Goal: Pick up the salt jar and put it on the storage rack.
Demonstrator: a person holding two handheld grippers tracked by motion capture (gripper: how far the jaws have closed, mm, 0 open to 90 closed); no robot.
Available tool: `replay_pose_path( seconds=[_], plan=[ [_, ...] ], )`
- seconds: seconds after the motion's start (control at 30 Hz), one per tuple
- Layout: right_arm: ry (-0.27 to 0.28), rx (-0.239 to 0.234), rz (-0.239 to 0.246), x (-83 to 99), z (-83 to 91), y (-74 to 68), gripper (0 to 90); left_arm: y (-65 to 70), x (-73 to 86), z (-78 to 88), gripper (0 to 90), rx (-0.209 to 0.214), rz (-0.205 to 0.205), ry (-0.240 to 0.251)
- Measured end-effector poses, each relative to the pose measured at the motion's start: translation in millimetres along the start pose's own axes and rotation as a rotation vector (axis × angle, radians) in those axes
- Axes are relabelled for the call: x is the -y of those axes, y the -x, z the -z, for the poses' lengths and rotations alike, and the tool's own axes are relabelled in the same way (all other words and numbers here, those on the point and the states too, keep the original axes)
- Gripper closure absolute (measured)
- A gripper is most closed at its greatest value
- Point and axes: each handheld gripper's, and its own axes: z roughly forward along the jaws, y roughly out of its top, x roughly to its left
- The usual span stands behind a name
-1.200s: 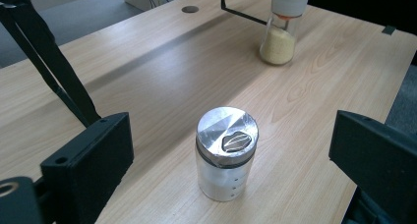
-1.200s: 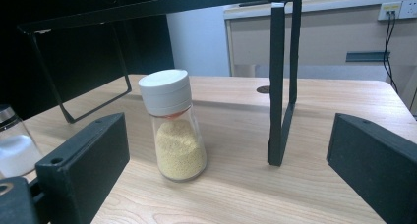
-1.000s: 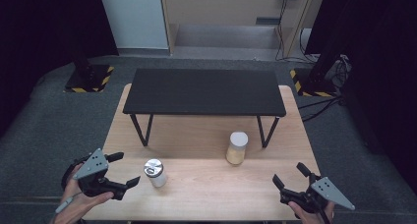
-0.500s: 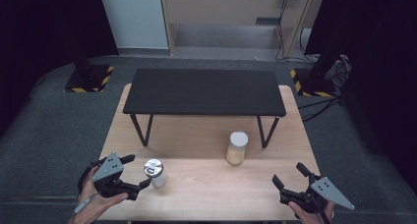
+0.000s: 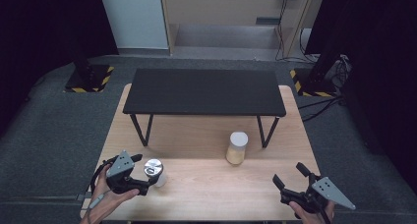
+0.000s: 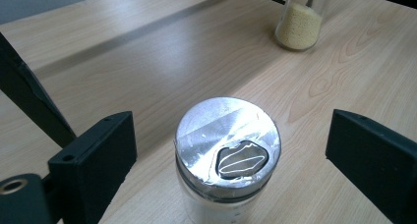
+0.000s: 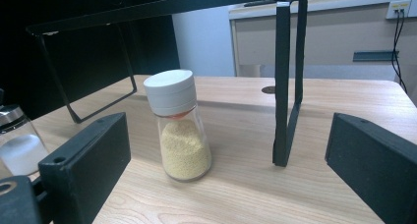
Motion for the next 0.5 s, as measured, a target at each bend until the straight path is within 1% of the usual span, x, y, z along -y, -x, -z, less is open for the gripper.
replay_pose_path(
  seconds=[0.1, 0.27, 0.33, 0.43, 0.5],
  plan=[
    [0.004, 0.002, -0.001, 0.4, 0.0, 0.0, 3.2, 0.0, 1.4, -5.2, 5.3, 0.002, 0.007, -0.010],
    [0.006, 0.002, -0.002, 0.6, 0.3, 0.3, 3.3, -0.1, 5.8, -10.8, 7.1, 0.002, 0.027, -0.010],
    [0.004, 0.003, -0.002, 0.5, 0.3, 0.2, 3.4, 1.4, 5.4, -12.5, 8.7, -0.004, 0.020, -0.020],
    [0.006, 0.004, -0.002, 0.7, 0.3, 0.4, 3.4, 0.6, 7.8, -14.0, 10.2, -0.004, 0.038, -0.013],
    [0.007, 0.005, -0.001, 0.9, 0.5, 0.4, 3.6, 1.2, 8.7, -15.1, 11.4, -0.010, 0.031, -0.017]
  ],
)
